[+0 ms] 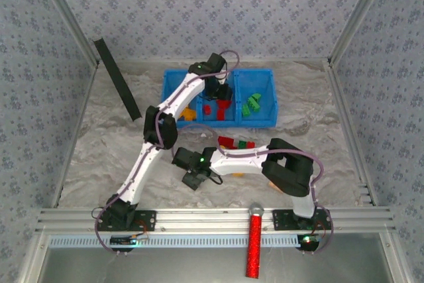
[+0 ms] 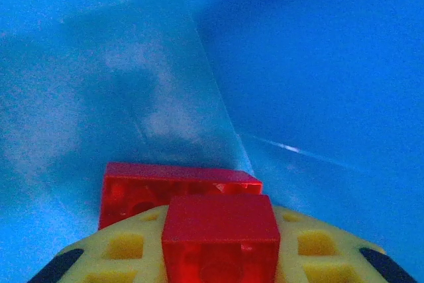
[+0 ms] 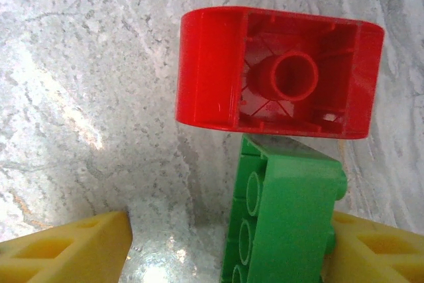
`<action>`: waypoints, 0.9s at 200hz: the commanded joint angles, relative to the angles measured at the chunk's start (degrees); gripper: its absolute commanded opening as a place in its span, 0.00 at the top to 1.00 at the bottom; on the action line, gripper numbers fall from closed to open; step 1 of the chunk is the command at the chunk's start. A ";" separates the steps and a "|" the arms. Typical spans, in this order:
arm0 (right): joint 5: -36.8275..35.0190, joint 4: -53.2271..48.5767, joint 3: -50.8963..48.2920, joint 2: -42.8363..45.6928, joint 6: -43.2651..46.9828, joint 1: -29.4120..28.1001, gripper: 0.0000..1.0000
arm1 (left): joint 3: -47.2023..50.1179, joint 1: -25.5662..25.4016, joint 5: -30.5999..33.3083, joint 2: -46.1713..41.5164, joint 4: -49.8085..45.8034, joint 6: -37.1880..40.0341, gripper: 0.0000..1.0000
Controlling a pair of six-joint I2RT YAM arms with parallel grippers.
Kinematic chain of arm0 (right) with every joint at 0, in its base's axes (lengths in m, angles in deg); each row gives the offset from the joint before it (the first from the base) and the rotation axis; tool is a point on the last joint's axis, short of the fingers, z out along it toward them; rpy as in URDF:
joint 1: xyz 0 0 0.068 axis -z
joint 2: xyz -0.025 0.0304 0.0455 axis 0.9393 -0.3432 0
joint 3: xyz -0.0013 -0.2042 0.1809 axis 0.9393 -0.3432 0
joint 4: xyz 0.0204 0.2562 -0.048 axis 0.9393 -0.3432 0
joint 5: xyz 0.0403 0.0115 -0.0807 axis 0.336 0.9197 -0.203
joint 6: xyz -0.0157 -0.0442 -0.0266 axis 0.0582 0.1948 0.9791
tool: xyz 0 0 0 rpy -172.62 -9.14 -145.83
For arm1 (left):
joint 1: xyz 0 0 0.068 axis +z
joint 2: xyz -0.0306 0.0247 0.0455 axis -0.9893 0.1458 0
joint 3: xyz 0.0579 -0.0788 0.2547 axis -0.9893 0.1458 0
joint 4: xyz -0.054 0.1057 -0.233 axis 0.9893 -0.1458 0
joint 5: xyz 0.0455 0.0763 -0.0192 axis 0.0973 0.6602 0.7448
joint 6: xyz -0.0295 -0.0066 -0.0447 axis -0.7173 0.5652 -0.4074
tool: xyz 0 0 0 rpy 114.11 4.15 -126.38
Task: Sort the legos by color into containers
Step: Place the lego in the container, then pick up the lego from the bottom-center of the table.
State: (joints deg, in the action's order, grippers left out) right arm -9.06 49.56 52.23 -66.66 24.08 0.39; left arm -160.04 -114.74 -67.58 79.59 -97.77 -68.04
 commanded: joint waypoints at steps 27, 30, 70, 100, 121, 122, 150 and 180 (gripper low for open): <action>0.07 -1.41 -1.94 -0.72 -0.09 -0.51 0.27 | -0.77 -0.50 0.22 0.34 0.31 -2.06 0.64; 0.17 -1.41 -1.94 -0.72 -0.09 -0.51 0.27 | -0.66 -0.46 0.18 0.36 0.32 -2.08 0.62; 0.36 -1.52 -1.94 -0.31 0.26 -0.29 0.27 | -0.67 -1.07 0.69 -0.98 0.06 -2.08 0.46; 0.22 -1.41 -1.94 -0.11 0.52 -0.20 0.29 | -0.66 -1.14 1.27 -3.41 -0.30 -1.52 0.43; 0.18 -1.25 -1.94 -0.11 0.50 -0.25 0.32 | -0.70 -1.08 1.77 -5.73 -0.65 -0.90 0.41; 0.18 -1.24 -1.94 -0.11 0.51 -0.25 0.32 | -0.70 -1.11 1.85 -5.85 -0.69 -0.88 0.41; 0.18 -1.30 -1.94 -0.19 0.61 -0.37 0.45 | -0.57 -1.10 2.46 -9.42 -1.33 0.09 0.38; 0.09 -1.92 -1.88 -0.50 0.74 -0.42 0.57 | 0.41 -1.08 2.73 -13.14 -1.53 1.11 0.37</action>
State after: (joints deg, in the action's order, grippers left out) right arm -7.68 50.65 51.73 -66.38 24.50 -0.15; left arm -159.51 -115.18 -64.98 73.47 -98.36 -68.77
